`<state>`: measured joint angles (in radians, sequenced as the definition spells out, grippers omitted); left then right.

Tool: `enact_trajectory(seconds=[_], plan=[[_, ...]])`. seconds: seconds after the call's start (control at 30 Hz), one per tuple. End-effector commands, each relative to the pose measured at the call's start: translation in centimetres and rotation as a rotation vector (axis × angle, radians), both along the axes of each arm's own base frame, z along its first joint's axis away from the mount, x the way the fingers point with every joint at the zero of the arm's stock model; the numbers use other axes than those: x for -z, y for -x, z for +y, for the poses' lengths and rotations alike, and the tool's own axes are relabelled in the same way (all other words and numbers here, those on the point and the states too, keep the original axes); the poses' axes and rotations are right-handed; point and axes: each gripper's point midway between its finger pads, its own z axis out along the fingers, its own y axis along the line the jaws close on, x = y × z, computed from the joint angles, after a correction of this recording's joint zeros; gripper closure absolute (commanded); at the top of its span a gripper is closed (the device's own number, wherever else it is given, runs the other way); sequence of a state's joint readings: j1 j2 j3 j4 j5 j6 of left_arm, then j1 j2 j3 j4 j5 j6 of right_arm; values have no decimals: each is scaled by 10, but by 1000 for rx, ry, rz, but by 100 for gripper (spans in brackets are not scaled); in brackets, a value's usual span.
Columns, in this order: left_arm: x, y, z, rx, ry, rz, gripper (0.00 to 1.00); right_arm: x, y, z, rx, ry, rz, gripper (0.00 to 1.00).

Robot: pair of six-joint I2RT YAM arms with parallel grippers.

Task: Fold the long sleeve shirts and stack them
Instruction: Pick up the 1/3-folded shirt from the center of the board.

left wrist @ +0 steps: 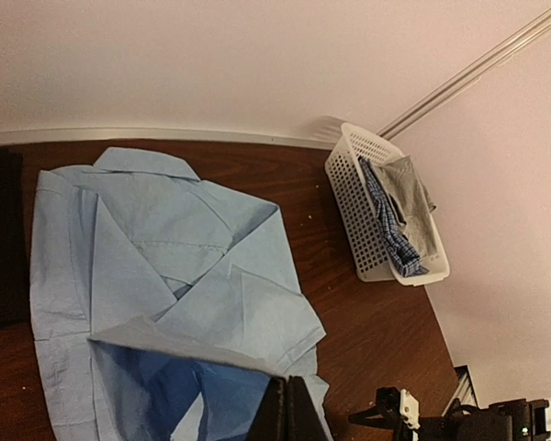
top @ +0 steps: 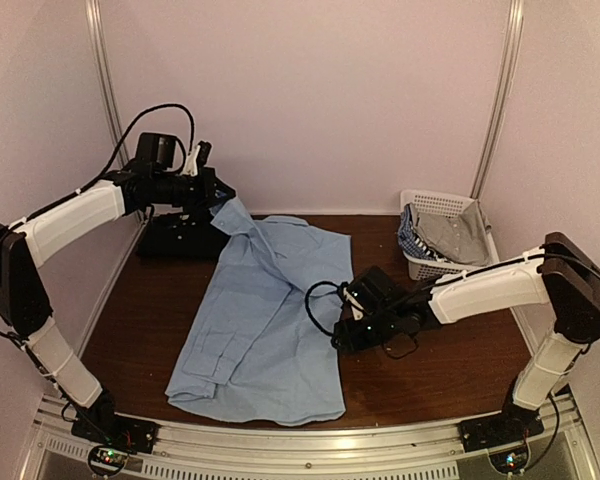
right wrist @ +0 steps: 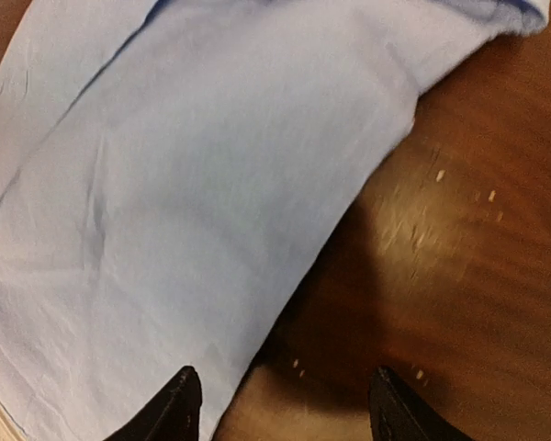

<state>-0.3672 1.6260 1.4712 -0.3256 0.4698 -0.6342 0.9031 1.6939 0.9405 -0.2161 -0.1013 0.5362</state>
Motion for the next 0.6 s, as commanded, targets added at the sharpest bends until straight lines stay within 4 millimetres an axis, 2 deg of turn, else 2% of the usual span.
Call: enact_trajectory(seconds=[0.0, 0.17, 0.27, 0.4, 0.57], plan=[[-14, -4, 1, 19, -29, -54, 100, -4, 49, 0, 77, -57, 87, 37], [-27, -2, 2, 27, -30, -87, 100, 2, 104, 11, 83, -70, 158, 40], [-36, 0, 3, 25, -30, -112, 100, 7, 127, 18, 92, -78, 198, 45], [-44, -1, 4, 23, -31, -139, 100, 14, 145, 20, 128, -90, 245, 52], [-51, -3, 1, 33, -22, -163, 100, 21, 156, 23, 160, -94, 275, 58]])
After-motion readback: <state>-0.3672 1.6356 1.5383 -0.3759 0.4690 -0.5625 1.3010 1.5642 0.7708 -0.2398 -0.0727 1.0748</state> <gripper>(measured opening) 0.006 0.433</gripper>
